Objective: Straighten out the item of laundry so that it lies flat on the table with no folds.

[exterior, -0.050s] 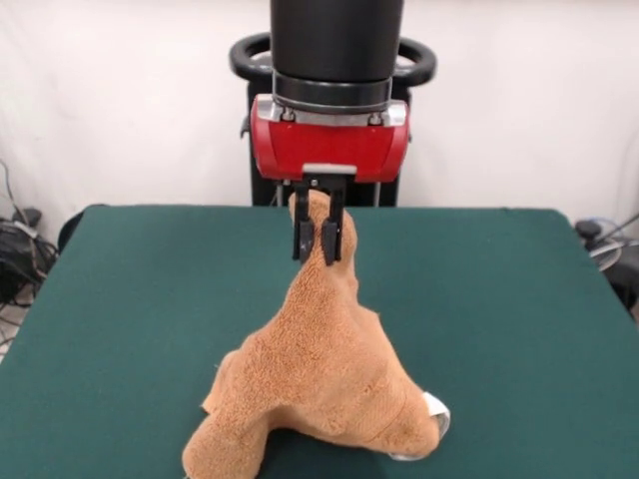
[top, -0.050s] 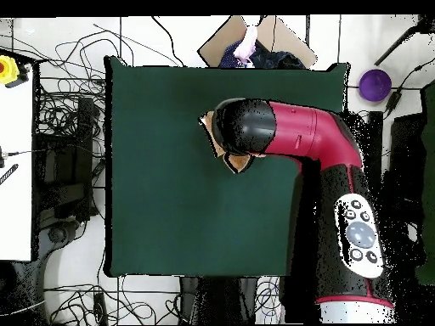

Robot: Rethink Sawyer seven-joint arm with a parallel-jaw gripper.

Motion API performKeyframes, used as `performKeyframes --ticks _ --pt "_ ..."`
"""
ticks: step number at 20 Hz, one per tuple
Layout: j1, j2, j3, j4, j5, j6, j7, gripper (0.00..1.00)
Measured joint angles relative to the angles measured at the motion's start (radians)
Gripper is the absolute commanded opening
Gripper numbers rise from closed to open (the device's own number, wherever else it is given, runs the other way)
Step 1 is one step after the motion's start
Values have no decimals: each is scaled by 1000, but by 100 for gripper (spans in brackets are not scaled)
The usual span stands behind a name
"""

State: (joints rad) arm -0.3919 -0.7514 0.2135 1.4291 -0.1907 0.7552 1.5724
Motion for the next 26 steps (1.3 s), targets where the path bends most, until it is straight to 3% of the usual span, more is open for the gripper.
performKeyframes --ticks 11,22,26 --pt "-8 3 4 -1 1 10 0 0" --pt "31 4 -9 -1 -6 228 0 0" --pt "36 6 -9 -1 -8 232 0 0"
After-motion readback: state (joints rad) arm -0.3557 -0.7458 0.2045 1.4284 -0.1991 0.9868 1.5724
